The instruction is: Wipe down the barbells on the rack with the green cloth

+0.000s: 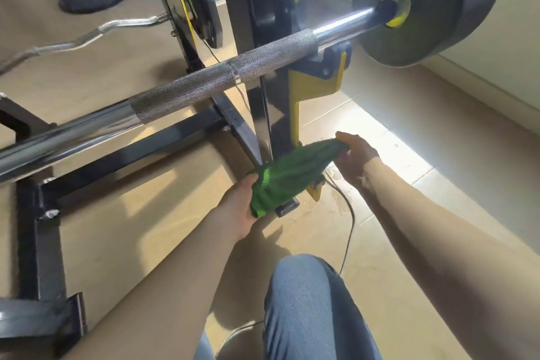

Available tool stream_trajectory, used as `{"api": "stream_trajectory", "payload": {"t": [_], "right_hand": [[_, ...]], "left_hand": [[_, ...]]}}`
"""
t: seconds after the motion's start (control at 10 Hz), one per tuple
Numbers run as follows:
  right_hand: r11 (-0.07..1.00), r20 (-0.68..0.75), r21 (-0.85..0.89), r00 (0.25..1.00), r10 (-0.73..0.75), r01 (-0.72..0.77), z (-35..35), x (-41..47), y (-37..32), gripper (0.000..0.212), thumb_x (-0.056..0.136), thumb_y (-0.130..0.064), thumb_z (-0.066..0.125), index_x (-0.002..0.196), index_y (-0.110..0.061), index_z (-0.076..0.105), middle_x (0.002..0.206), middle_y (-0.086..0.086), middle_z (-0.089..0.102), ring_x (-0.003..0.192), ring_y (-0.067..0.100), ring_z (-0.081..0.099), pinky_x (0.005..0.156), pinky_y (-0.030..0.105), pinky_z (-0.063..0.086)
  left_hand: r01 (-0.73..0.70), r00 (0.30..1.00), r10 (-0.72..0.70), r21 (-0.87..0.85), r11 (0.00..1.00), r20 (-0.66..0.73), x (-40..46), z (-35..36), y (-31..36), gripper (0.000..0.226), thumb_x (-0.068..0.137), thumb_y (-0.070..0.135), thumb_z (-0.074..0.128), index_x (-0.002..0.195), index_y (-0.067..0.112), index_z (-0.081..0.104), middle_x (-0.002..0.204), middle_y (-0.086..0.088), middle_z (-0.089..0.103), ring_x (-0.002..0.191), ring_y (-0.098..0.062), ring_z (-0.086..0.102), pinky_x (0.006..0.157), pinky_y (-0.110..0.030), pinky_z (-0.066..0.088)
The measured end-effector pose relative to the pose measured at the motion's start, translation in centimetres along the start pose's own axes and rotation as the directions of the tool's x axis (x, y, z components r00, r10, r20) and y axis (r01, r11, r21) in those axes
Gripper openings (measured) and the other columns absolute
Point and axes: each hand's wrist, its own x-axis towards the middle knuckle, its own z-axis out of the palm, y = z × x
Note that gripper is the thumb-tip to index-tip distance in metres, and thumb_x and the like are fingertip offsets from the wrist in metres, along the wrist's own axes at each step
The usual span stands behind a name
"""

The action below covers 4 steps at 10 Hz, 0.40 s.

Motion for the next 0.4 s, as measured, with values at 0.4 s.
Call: {"api": "stream_trajectory", "payload": {"t": [0.4], "right_hand": [[0.972, -0.241, -0.145, 0.960, 0.145, -0.183, -3.7, 0.3, 4.6, 0.021, 0.092, 0.001, 0.059, 0.110, 0.001, 0.048, 0.107, 0.018, 0.056, 0.100, 0.032, 0.068, 0.096, 0.039, 0.053]], "left_hand": [[0.104, 0.992, -0.085, 0.220, 0.970, -0.093, 3.0, -0.4, -3.9, 0.016, 0.103, 0.024, 0.042, 0.106, 0.019, 0.057, 0.110, -0.004, 0.062, 0.091, -0.017, 0.061, 0.104, -0.047, 0.036]]}}
